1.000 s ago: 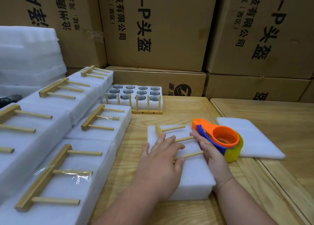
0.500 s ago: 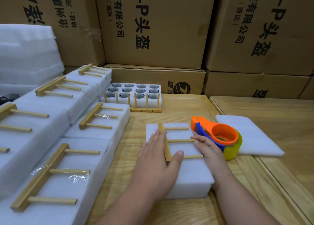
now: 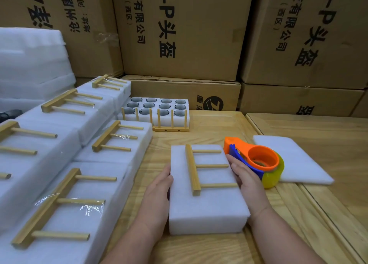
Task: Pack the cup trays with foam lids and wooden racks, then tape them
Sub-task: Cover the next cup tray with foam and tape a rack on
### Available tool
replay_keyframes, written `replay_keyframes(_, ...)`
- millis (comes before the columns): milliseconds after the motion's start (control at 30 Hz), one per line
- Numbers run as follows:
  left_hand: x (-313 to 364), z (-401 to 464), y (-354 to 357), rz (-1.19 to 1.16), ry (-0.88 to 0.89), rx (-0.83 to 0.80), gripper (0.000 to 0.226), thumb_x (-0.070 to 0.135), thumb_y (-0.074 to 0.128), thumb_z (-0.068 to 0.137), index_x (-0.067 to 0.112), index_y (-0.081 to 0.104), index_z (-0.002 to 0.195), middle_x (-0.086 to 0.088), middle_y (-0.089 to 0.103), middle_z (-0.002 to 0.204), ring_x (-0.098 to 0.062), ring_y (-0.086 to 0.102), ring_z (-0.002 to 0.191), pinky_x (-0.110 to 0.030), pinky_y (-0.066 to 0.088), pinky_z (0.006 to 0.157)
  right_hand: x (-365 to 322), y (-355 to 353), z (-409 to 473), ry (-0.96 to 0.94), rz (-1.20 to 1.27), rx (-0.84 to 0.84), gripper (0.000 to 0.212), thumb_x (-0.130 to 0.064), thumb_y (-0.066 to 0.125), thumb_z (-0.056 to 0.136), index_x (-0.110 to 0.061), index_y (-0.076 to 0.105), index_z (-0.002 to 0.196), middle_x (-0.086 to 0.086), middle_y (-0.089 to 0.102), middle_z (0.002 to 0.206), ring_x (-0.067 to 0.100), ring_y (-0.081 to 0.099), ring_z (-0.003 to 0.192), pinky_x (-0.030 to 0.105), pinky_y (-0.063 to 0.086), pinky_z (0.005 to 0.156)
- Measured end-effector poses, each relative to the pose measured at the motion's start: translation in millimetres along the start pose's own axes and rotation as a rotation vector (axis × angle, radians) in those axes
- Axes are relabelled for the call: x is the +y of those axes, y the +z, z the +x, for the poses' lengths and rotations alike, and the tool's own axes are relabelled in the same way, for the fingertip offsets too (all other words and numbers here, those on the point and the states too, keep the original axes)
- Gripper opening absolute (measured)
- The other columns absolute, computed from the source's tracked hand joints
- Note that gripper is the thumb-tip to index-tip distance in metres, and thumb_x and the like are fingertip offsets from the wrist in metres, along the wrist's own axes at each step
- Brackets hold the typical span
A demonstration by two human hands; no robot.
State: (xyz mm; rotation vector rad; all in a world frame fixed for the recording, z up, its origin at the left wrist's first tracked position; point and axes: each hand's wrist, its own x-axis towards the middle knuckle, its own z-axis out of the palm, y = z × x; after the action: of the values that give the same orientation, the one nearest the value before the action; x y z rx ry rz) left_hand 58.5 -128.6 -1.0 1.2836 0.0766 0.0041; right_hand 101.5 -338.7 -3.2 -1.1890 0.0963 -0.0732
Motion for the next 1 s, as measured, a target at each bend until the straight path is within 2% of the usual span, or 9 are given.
replay_keyframes(100,6,-3,2,-0.025,-0.018,-0.025,0.045,0.009,0.037,0.106,0.03,0.071,0.128,0.011,0.073,0.125,-0.002,0.069,0.11,-0.017,0.057,0.072,1,0,-5,-0.002,-0.004,0.013,0.032,-0.015,0.052,0.101,-0.03,0.079,0.111,0.007,0.075,0.119,0.023,0.071,0.112,0.035,0.057,0.08)
replay_keyframes(300,11,-7,3,0.058,0.088,0.012,0.053,0.013,0.042,0.107,0.051,0.078,0.1,0.024,0.075,0.109,0.008,0.069,0.1,-0.007,0.052,0.069,-7,10,-24,-0.038,0.087,-0.067,0.033,-0.017,0.053,0.092,-0.028,0.081,0.106,0.008,0.078,0.111,0.019,0.075,0.099,0.026,0.06,0.068)
replay_keyframes(433,8,-7,1,0.086,0.109,0.031,0.047,0.018,0.045,0.107,0.051,0.077,0.1,0.02,0.076,0.107,0.003,0.07,0.102,-0.011,0.053,0.072,-16,10,-31,0.031,0.016,-0.044,0.04,-0.013,0.044,0.102,-0.026,0.082,0.1,0.006,0.079,0.107,0.018,0.076,0.098,0.026,0.06,0.066)
replay_keyframes(567,8,-4,2,0.017,0.079,0.032,0.036,0.026,0.047,0.105,0.042,0.08,0.103,0.014,0.078,0.106,-0.002,0.072,0.098,-0.013,0.054,0.066,-38,-4,-27,-0.092,-0.315,0.205,0.024,-0.012,0.055,0.099,-0.012,0.079,0.093,0.004,0.08,0.092,0.016,0.077,0.089,0.036,0.062,0.081)
replay_keyframes(633,8,-4,2,-0.007,0.059,0.022,0.035,0.026,0.047,0.105,0.039,0.08,0.105,0.011,0.078,0.109,-0.004,0.073,0.1,-0.015,0.056,0.067,-60,-9,-24,-0.306,-0.585,0.305,0.023,-0.022,0.057,0.094,-0.02,0.077,0.083,-0.007,0.078,0.086,0.006,0.073,0.084,0.035,0.056,0.08)
replay_keyframes(700,7,-5,1,-0.009,0.062,0.032,0.039,0.02,0.047,0.105,0.042,0.08,0.104,0.014,0.077,0.109,-0.002,0.072,0.099,-0.013,0.055,0.068,-80,-8,-18,-0.416,-0.904,0.28,0.018,-0.032,0.057,0.09,-0.029,0.075,0.09,-0.018,0.074,0.09,0.001,0.067,0.089,0.028,0.048,0.076)
replay_keyframes(800,5,-4,0,-0.056,0.028,0.055,0.03,0.028,0.052,0.104,0.037,0.08,0.105,0.006,0.078,0.11,-0.01,0.073,0.104,-0.021,0.058,0.072,-100,-10,6,-0.196,-1.391,0.119,0.027,-0.032,0.061,0.091,-0.027,0.068,0.117,-0.008,0.07,0.113,0.018,0.064,0.107,0.032,0.05,0.084)
replay_keyframes(900,2,0,1,-0.135,-0.025,0.082,0.026,0.036,0.055,0.1,0.034,0.081,0.103,0.0,0.078,0.111,-0.014,0.073,0.104,-0.035,0.056,0.081,-103,-7,18,0.05,-1.711,-0.067,0.018,-0.043,0.062,0.087,-0.026,0.057,0.09,-0.003,0.066,0.089,0.015,0.062,0.082,0.03,0.046,0.062)
replay_keyframes(1000,2,1,2,-0.157,-0.034,0.087,0.027,0.037,0.055,0.1,0.031,0.08,0.106,-0.001,0.077,0.114,-0.015,0.073,0.106,-0.042,0.054,0.094,-89,-10,23,0.041,-1.89,-0.08,0.032,-0.055,0.066,0.083,-0.031,0.045,0.086,-0.008,0.06,0.083,0.011,0.057,0.077,0.027,0.04,0.057)
